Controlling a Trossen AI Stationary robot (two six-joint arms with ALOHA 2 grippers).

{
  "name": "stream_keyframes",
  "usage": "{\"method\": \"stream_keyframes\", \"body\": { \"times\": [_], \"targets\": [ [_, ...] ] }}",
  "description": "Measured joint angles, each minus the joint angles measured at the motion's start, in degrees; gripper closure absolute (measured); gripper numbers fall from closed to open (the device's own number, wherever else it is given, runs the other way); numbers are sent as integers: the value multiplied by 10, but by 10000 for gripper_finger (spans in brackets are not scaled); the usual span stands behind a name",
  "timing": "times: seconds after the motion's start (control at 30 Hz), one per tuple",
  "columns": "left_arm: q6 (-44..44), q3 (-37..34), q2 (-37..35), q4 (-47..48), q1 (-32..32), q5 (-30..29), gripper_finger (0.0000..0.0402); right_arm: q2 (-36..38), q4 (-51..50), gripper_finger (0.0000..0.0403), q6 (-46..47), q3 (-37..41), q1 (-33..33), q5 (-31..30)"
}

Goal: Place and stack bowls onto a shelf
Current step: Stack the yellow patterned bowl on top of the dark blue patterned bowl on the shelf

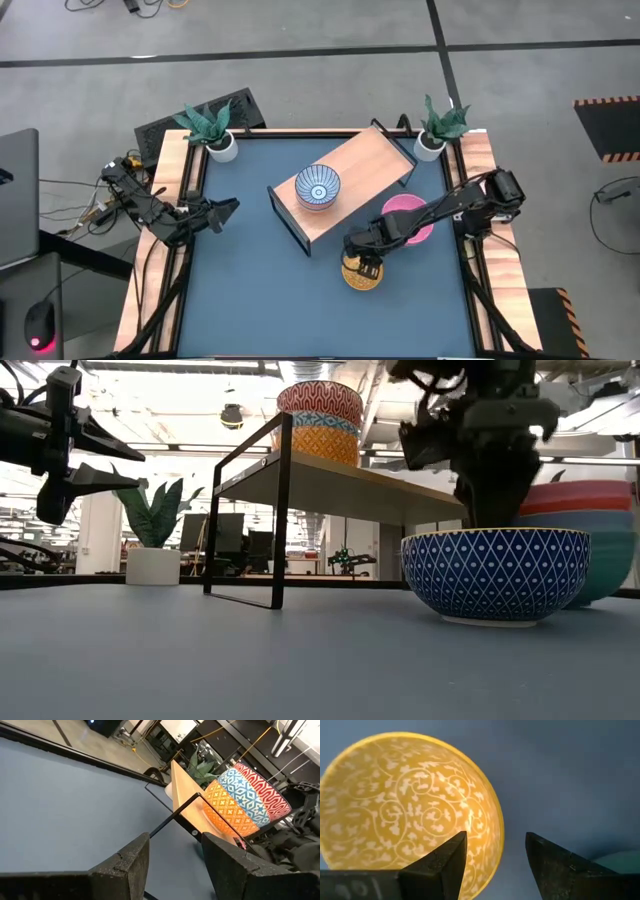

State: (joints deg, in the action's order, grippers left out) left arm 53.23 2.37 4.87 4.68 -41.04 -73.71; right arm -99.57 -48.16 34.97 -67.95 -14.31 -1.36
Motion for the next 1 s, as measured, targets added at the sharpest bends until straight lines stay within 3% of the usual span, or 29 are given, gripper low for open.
{"method": "stream_keyframes", "body": {
  "times": [0.23,0.37,0.5,0.7,1.0],
  "targets": [
    [2,0,0,0,0,0,236,0,30,178,2,21,0,2],
    [5,0,0,0,0,1,236,0,29,203,-3,21,1,3],
    [6,0,0,0,0,1,236,0,28,252,-4,21,1,6],
    [6,0,0,0,0,1,236,0,25,366,-6,20,2,20],
    [6,0,0,0,0,1,236,5,12,371,6,14,3,32]
  ]
}}
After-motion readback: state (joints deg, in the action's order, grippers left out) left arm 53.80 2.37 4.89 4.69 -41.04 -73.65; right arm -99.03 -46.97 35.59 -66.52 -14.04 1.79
